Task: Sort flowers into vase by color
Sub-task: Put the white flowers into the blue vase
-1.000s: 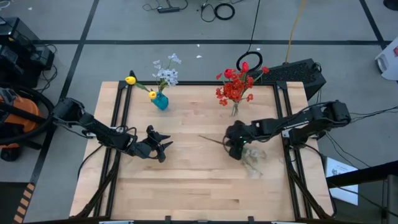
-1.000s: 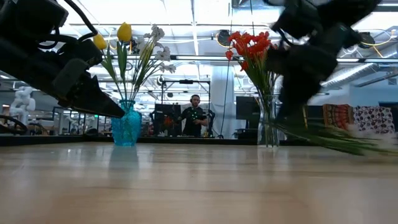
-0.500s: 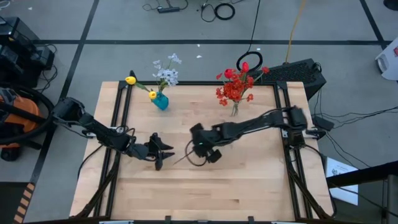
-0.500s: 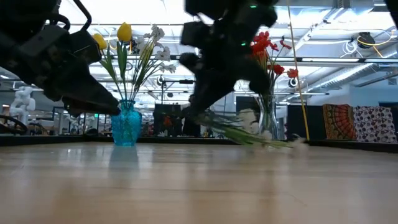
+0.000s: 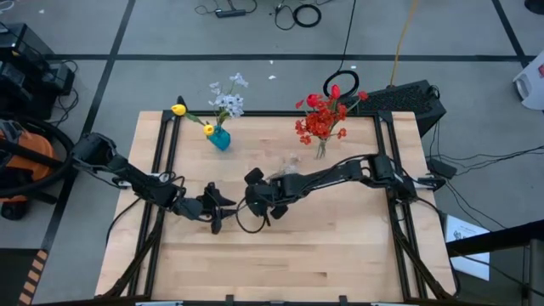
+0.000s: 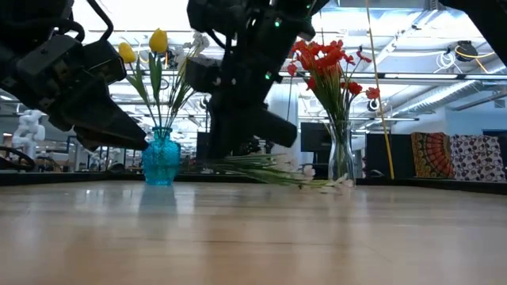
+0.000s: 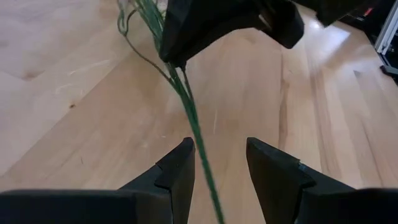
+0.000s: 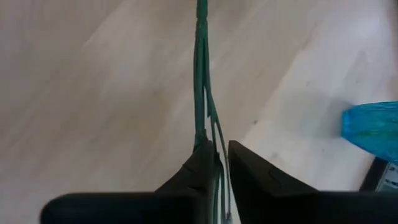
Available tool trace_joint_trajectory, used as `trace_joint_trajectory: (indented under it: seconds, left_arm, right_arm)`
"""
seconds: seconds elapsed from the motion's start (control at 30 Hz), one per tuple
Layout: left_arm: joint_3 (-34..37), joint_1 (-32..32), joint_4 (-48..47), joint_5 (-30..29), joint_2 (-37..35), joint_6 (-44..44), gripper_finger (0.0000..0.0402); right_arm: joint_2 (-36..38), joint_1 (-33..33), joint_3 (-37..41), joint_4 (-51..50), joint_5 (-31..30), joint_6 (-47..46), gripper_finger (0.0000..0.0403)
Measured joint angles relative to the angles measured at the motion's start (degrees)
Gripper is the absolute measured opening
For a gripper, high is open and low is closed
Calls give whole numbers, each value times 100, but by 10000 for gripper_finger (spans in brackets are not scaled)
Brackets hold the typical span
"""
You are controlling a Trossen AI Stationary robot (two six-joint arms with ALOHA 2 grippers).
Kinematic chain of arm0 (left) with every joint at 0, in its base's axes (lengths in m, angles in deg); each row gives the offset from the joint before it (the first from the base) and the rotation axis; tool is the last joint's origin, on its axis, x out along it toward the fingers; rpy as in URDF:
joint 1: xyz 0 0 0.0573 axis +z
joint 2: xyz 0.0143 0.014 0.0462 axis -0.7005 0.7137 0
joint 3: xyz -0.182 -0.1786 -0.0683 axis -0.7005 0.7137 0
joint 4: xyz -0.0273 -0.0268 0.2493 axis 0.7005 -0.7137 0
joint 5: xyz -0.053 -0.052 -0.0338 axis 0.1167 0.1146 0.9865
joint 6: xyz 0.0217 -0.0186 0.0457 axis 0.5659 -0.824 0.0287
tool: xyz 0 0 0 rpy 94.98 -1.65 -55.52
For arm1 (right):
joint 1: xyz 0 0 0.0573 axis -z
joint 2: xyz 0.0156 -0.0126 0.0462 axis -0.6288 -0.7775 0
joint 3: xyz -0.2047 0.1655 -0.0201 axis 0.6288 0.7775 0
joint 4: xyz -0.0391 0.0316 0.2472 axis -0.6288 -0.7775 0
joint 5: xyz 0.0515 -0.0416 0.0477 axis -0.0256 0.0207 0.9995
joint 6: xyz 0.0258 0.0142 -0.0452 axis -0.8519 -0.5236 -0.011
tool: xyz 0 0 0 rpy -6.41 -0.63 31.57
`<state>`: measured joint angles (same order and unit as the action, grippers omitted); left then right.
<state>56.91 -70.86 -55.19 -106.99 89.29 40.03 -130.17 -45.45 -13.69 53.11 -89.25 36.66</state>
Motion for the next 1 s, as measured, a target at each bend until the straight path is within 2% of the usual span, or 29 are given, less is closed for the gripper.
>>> trace_joint_trajectory:
  seconds: [0.07,0.17,0.4,0.57,0.67,0.83,1.0]
  left_arm:
    - [0,0,16,-33,0,-2,150]
    - [0,4,24,-139,0,-2,150]
    - [-1,115,55,-433,1,-5,150]
    - [-1,268,81,-432,2,-142,150]
    - [0,320,52,-430,2,-295,150]
    - [0,321,50,-428,3,-296,150]
    - [-160,466,-284,-424,4,-291,150]
  right_arm:
    - [25,2,-55,9,6,-21,47]
    - [120,4,-60,101,409,-275,68]
    - [177,17,-66,-128,749,-1362,122]
    - [176,128,-66,-384,1774,-1897,151]
    - [175,219,-66,-349,2218,-2271,157]
    - [175,377,-66,-613,2178,-2758,149]
    - [316,485,-62,-1731,2168,-3651,128]
